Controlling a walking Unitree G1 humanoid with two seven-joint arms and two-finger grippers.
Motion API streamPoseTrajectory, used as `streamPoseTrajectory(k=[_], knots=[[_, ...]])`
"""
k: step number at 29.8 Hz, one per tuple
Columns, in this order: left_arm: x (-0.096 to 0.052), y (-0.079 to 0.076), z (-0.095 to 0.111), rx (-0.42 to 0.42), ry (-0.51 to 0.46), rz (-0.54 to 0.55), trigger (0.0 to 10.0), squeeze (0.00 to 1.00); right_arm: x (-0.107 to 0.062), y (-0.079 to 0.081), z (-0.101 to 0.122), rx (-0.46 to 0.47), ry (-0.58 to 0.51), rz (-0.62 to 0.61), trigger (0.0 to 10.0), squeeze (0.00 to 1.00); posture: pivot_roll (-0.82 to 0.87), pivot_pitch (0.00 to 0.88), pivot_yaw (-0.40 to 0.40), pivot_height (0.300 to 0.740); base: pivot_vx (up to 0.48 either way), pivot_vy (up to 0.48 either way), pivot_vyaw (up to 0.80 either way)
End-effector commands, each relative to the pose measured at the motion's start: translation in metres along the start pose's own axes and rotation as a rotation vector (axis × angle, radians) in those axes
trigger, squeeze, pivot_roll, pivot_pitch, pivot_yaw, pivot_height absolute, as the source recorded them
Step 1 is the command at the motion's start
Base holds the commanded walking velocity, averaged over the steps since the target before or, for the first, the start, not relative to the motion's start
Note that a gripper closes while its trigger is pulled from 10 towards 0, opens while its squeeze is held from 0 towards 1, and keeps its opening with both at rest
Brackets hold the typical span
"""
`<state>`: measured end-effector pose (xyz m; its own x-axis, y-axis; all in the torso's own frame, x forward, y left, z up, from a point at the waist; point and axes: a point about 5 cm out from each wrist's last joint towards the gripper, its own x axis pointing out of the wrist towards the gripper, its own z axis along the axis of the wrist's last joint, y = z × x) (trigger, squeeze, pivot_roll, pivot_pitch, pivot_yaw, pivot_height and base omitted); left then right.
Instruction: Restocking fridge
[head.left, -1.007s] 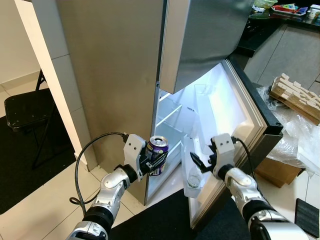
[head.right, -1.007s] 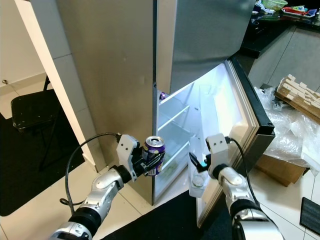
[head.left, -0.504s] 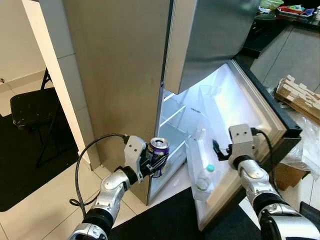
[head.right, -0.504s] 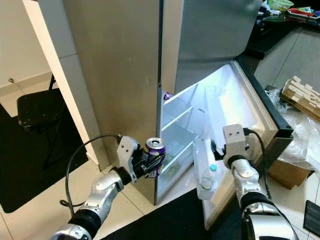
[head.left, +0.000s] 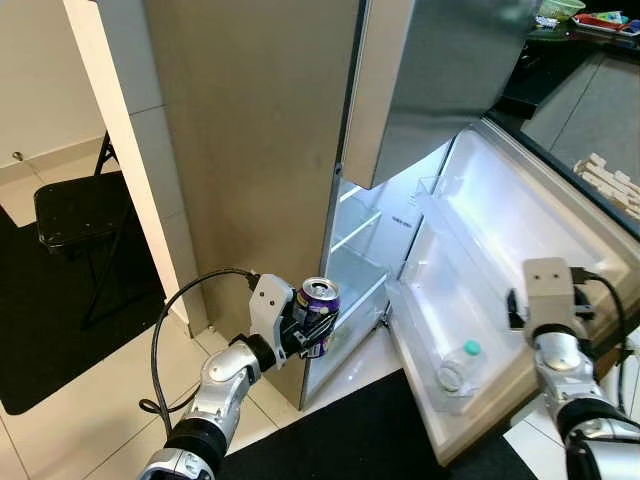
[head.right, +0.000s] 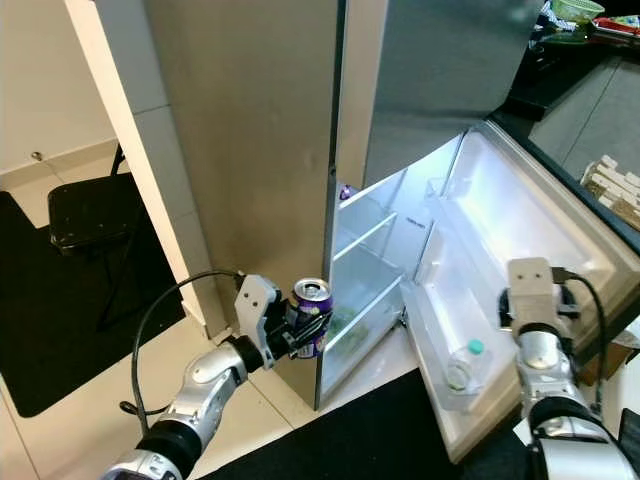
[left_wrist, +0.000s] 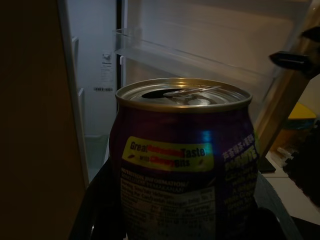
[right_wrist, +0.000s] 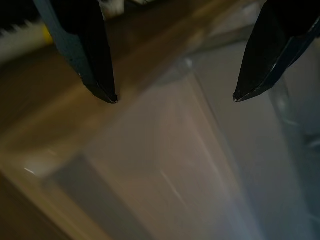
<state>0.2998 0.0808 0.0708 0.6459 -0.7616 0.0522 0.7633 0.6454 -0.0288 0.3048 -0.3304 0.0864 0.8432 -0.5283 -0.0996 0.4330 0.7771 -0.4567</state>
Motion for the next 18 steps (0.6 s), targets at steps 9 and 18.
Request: streamPoseTrajectory(k=[9,18], knots=[[0.002,-0.007,-0.002,0.003,0.012,-0.034,10.0,0.0,-0.008,0.044,0.02,0.174,-0.111,0.244,10.0,0.0,0.06,0.0,-0.025,0.74,0.0,0.0,0.0],[0.003,-0.009,-0.002,0.001,0.012,-0.045,10.0,0.0,-0.029,0.097,0.034,0.26,-0.169,0.65,10.0,0.0,0.06,0.0,-0.028,0.74,0.0,0.0,0.0]])
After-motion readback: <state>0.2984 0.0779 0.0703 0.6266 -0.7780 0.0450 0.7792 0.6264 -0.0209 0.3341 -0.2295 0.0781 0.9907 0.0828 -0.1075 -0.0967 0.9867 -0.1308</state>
